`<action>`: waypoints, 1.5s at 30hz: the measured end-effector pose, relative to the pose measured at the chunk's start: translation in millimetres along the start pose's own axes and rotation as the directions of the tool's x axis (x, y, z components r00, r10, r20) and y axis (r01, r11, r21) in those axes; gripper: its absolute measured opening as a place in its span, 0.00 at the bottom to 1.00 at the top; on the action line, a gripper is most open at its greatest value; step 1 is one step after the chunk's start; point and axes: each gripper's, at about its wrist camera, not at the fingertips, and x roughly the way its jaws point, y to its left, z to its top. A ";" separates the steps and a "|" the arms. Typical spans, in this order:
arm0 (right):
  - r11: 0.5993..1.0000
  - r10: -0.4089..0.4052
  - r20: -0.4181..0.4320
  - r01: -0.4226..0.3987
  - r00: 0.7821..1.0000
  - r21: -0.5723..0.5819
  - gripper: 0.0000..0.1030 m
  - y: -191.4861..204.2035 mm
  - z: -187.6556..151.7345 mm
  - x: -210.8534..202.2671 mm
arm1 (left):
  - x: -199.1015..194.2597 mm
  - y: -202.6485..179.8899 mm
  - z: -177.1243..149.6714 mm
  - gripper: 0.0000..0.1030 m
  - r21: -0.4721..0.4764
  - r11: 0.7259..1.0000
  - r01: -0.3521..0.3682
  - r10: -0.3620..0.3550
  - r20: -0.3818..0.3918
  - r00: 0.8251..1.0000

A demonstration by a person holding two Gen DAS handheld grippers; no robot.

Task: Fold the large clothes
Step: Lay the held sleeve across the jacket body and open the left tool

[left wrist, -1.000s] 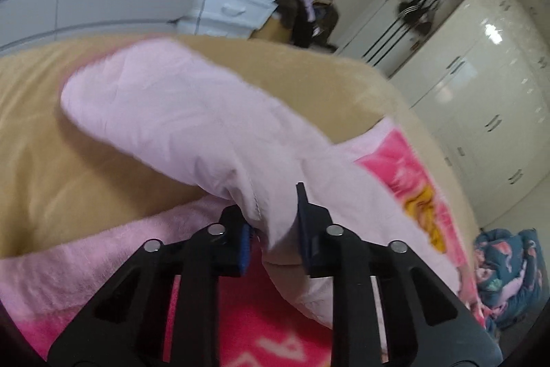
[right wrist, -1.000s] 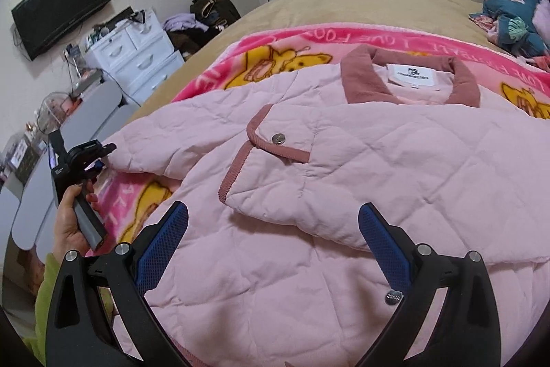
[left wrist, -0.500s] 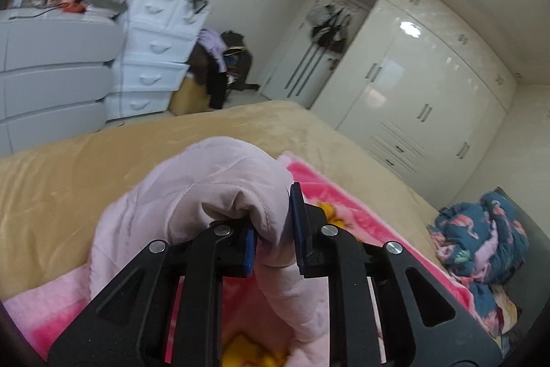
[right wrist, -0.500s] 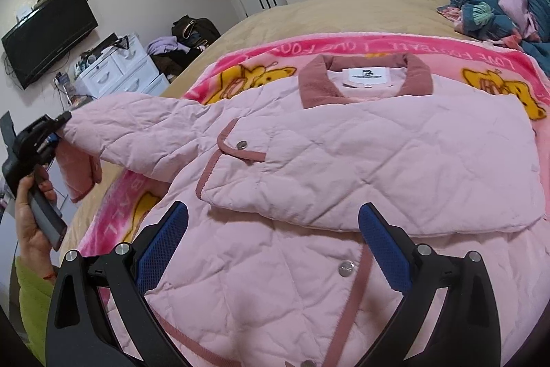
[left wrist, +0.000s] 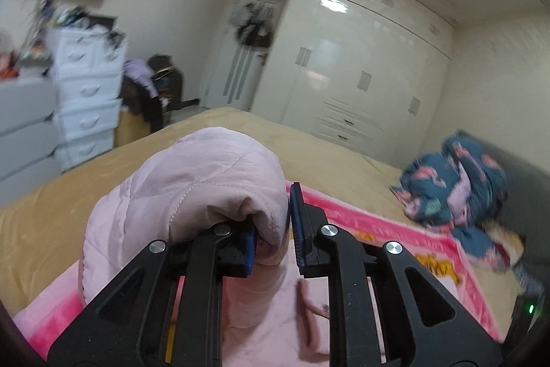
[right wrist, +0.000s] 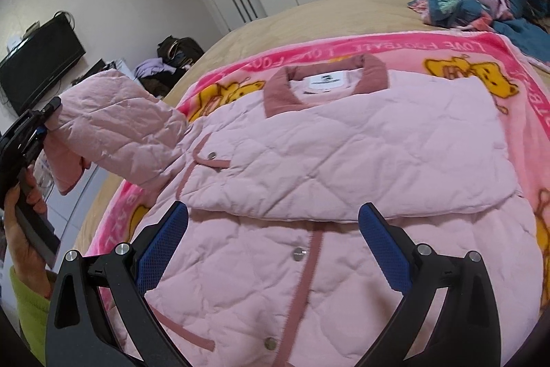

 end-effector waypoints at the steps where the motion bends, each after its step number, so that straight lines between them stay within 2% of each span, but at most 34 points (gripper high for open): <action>1: 1.000 -0.006 0.007 0.006 1.000 0.011 0.96 -5.4 0.3 -3.9 | 1.4 -11.3 -2.6 0.10 0.026 1.000 0.017 -0.016 -0.008 1.000; 7: 0.998 -0.037 0.034 0.035 0.999 0.054 0.96 -31.6 -0.1 -24.3 | 17.1 -73.1 -35.0 0.10 0.155 0.978 0.138 -0.123 -0.102 0.987; 11: 0.994 -0.067 0.052 0.062 0.996 0.086 0.96 -51.2 -1.4 -40.4 | 34.0 -111.9 -74.4 0.10 0.217 0.947 0.236 -0.189 -0.214 0.958; 15: 0.989 -0.088 0.066 0.080 0.994 0.123 0.96 -68.0 -2.2 -52.4 | 51.1 -129.8 -114.0 0.10 0.220 0.930 0.293 -0.214 -0.323 0.922; 20: 0.985 -0.104 0.062 0.094 0.993 0.144 0.96 -79.0 -3.0 -58.2 | 62.8 -140.9 -150.2 0.10 0.226 0.917 0.328 -0.225 -0.386 0.895; 23: 0.989 -0.095 0.046 0.089 0.994 0.118 0.96 -75.2 9.2 -52.9 | 64.3 -142.8 -165.5 0.12 0.215 0.913 0.346 -0.237 -0.408 0.881; 26: 0.996 -0.053 0.024 0.051 0.998 0.069 0.96 -62.6 37.3 -42.0 | 61.2 -145.6 -168.8 0.27 0.205 0.907 0.368 -0.263 -0.406 0.875; 28: 0.999 -0.007 0.011 0.006 1.000 0.046 0.96 -51.6 58.5 -32.4 | 58.4 -144.5 -167.4 0.41 0.189 0.906 0.379 -0.279 -0.408 0.869; 29: 0.999 0.010 -0.002 -0.010 1.000 0.034 0.96 -46.7 67.2 -26.7 | 56.1 -142.9 -167.0 0.44 0.172 0.908 0.381 -0.286 -0.410 0.866; 32: 1.000 0.000 -0.016 -0.001 1.000 -0.011 0.96 -30.1 87.9 -13.0 | 52.3 -138.5 -164.6 0.62 0.115 0.912 0.395 -0.310 -0.438 0.844; 34: 1.000 0.025 -0.015 -0.025 1.000 -0.006 0.96 -24.2 93.7 -8.9 | 48.3 -134.1 -160.3 0.74 0.079 0.914 0.397 -0.319 -0.462 0.827; 36: 0.999 0.039 -0.017 -0.039 0.999 0.004 0.96 -20.7 95.0 -5.9 | 46.9 -128.6 -158.5 0.78 0.037 0.923 0.383 -0.316 -0.494 0.810; 39: 1.000 0.030 -0.028 -0.030 0.999 -0.006 0.96 -15.9 92.9 -1.8 | 45.1 -110.0 -159.7 0.78 -0.074 0.933 0.353 -0.339 -0.520 0.784; 42: 0.999 0.026 -0.066 -0.029 0.997 -0.046 0.96 -6.8 94.4 8.4 | 38.1 -97.8 -160.5 0.78 -0.110 0.940 0.324 -0.333 -0.513 0.791; 45: 0.991 0.054 -0.112 -0.067 0.992 -0.114 0.96 11.0 102.0 25.4 | 35.3 -94.3 -160.5 0.78 -0.107 0.941 0.321 -0.329 -0.501 0.800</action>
